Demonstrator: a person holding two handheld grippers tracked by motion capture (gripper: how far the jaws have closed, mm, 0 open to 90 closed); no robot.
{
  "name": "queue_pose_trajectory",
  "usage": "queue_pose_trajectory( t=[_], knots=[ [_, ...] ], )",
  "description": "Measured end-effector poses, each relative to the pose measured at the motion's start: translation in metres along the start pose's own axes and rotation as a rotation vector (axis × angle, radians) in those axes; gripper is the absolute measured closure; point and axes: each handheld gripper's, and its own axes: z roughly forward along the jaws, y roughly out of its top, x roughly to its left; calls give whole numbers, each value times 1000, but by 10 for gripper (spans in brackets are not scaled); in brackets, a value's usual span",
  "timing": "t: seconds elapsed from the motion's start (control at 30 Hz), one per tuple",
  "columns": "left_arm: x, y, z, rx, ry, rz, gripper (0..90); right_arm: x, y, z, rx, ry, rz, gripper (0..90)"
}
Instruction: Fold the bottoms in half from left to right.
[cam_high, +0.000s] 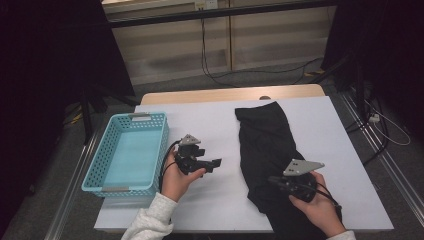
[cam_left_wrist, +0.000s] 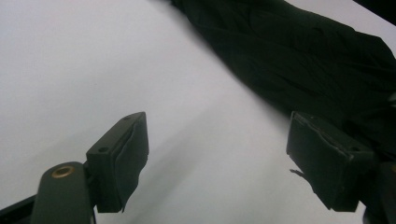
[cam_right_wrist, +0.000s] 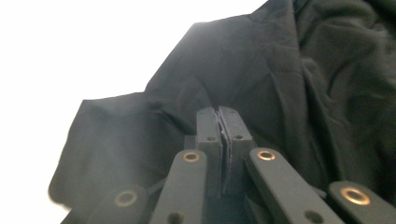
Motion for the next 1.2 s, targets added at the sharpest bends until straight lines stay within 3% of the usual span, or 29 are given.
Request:
queue_pose_trajectory(
  t=[0.13,0.33,0.6,0.63,0.67,0.7,0.73,0.87,1.0,1.2],
  knots=[
    [1,1,-1,2,4,1,212,-3,-10,-28,-20,-24,24,883],
    [-1,3,0,1,-2,8,213,-2,-20,-45,-26,-28,36,884],
    [-2,3,2,0,-9,7,213,-6,-37,-87,-87,-36,86,884],
    [-1,3,3,7,-8,6,213,-4,-43,-98,-90,-33,86,869],
    [-1,3,3,7,-8,6,213,-4,-43,-98,-90,-33,86,869],
    [0,2,2,3,-3,-2,213,-1,-47,-105,-90,-41,84,787],
    [0,2,1,0,2,1,213,0,-48,-107,-91,-43,82,768],
    [1,3,-1,-3,0,2,212,-4,-47,-113,-113,-68,104,734],
    [1,2,-1,1,1,-2,212,-15,-41,-100,-90,-121,140,685],
    [0,2,1,3,-1,4,213,-31,-37,-77,-50,-150,186,695]
  ],
)
